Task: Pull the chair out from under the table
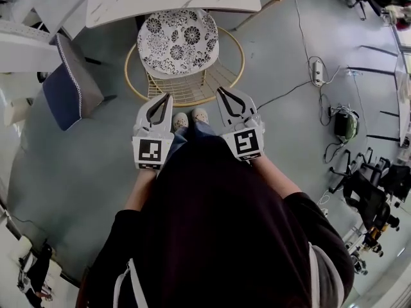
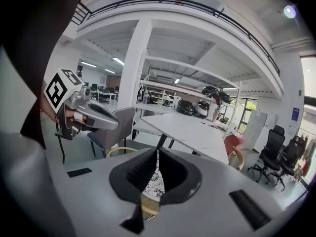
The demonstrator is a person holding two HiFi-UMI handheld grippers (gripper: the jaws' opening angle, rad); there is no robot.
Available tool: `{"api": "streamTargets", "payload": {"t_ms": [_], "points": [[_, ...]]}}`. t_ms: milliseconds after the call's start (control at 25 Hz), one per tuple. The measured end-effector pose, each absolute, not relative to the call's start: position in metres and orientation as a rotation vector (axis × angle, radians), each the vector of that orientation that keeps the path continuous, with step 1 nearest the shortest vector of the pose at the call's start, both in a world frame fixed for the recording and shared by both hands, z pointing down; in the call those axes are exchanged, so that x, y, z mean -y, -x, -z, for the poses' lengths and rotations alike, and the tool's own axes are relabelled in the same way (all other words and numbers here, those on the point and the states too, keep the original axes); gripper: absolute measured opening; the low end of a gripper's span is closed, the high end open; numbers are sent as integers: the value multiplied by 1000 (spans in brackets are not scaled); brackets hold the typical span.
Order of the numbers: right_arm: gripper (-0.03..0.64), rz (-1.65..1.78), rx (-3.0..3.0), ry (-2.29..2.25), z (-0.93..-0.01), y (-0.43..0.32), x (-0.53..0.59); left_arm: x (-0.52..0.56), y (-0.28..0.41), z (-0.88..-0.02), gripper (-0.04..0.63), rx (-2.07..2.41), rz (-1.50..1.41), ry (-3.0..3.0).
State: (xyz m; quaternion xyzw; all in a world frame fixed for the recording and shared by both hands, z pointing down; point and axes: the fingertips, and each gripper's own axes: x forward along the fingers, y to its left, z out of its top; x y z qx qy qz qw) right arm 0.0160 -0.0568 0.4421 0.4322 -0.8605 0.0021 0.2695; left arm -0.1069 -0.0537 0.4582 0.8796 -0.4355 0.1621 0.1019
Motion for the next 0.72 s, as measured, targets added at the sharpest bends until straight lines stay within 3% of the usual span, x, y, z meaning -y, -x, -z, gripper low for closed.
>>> {"api": "streamTargets", "payload": {"t_ms": [440, 720], "points": [[26, -11, 2232, -872, -519, -30, 43, 22, 109, -544, 14, 1132, -793, -2524], [48, -55, 2183, -687, -560, -39, 30, 8, 101, -579, 168, 961, -982, -2543]]}}
